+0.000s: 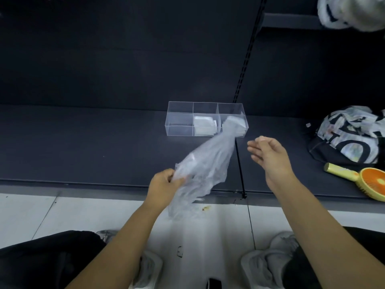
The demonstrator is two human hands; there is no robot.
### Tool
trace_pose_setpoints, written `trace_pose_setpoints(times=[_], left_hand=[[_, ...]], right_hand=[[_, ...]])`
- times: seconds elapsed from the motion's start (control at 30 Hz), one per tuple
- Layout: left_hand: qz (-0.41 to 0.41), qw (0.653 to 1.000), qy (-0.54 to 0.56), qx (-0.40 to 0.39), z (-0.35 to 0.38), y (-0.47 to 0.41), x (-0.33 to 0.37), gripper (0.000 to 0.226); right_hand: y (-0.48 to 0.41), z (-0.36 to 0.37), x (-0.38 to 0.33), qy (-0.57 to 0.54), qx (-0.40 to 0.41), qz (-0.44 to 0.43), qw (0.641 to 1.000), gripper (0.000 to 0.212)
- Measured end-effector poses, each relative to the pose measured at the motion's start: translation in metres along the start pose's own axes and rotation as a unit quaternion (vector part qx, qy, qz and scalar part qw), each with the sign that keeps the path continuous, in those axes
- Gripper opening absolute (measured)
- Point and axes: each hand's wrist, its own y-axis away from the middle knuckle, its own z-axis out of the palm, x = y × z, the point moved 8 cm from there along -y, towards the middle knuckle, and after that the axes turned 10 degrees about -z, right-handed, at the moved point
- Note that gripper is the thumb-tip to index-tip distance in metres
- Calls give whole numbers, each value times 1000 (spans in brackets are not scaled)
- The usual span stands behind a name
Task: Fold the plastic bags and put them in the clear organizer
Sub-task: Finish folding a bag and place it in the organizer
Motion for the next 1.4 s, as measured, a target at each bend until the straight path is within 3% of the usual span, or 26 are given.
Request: trace_pose_setpoints(times=[0.07, 0.13, 0.2, 0.27, 0.37, 0.43, 0.57, 0.67, 0.8, 0.87, 0.93, 1.0, 1.07, 1.1, 1.2, 1.3, 1.37, 1.4], left_hand=[[-66, 993, 88, -35, 4, -1, -3, 30], [-102, 981, 142, -87, 10, 2, -1, 26], [-128, 961, 193, -154, 18, 8, 0, 24], [-145, 944, 224, -197, 24, 11, 1, 23], [-179, 925, 264, -205, 27, 10, -4, 24], [-192, 924, 259, -208, 26, 10, -9, 32], [-181, 918, 307, -176, 9, 1, -19, 34], [-227, 900, 347, -134, -9, -12, -38, 22], [-261, 898, 311, -167, -14, -9, -44, 22], [-196, 938, 249, -143, -25, -8, -31, 54], [-59, 982, 138, -112, -33, -1, 6, 89], [98, 985, 20, -138, -15, 20, 58, 103], [191, 967, -70, -154, 15, 42, 93, 91], [208, 965, -75, -142, 24, 47, 101, 73], [177, 980, 30, -84, 19, 46, 104, 20], [100, 986, 127, -39, 5, 38, 87, 21], [40, 978, 198, -45, 5, 35, 76, 23], [25, 973, 225, -48, 6, 35, 74, 24]], right_hand=[[11, 12, -4, 44, -55, -32, 997, 25], [28, 35, -5, 82, -169, -61, 980, 57], [45, 56, 4, 98, -270, -52, 956, 85], [53, 66, 14, 77, -305, -14, 949, 92], [53, 68, 25, 40, -286, 26, 957, 63], [48, 60, 29, 46, -230, 34, 971, 42], [32, 27, 27, 47, -112, 47, 992, 32], [26, 11, 26, 65, -90, 61, 992, 35], [30, 12, 18, -3, -83, 51, 995, 28], [31, 14, 12, 0, -61, 47, 997, 29], [33, 19, 5, 34, -47, 36, 998, 27], [39, 34, -8, 56, -68, 10, 996, 20], [49, 58, -17, 51, -146, -4, 988, 26], [55, 70, -22, 41, -190, -7, 981, 34], [60, 77, -31, 32, -249, -36, 967, 52], [59, 64, -22, 111, -264, -59, 956, 32], [65, 66, -7, 140, -300, -36, 943, 43], [68, 68, -1, 132, -301, -28, 944, 38]])
